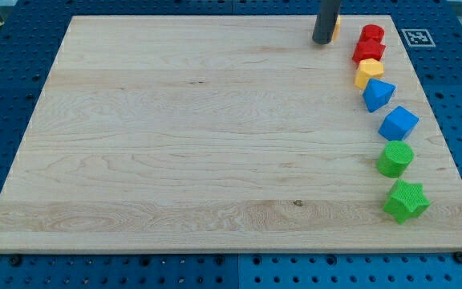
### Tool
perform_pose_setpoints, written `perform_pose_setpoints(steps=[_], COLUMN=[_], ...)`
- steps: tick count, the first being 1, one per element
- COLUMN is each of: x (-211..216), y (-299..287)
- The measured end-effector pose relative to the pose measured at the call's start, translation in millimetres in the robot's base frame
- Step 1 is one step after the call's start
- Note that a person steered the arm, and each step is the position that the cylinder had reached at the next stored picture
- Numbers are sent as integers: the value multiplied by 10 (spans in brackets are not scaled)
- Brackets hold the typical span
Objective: Move yellow heart closer to red circle
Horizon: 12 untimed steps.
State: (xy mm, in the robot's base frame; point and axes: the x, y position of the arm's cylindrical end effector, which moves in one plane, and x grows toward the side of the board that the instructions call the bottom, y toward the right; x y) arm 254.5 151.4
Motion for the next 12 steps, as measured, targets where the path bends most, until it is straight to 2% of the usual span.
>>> perform_pose_setpoints(steps=[9, 12], x=[-399, -371], y=[-129, 305])
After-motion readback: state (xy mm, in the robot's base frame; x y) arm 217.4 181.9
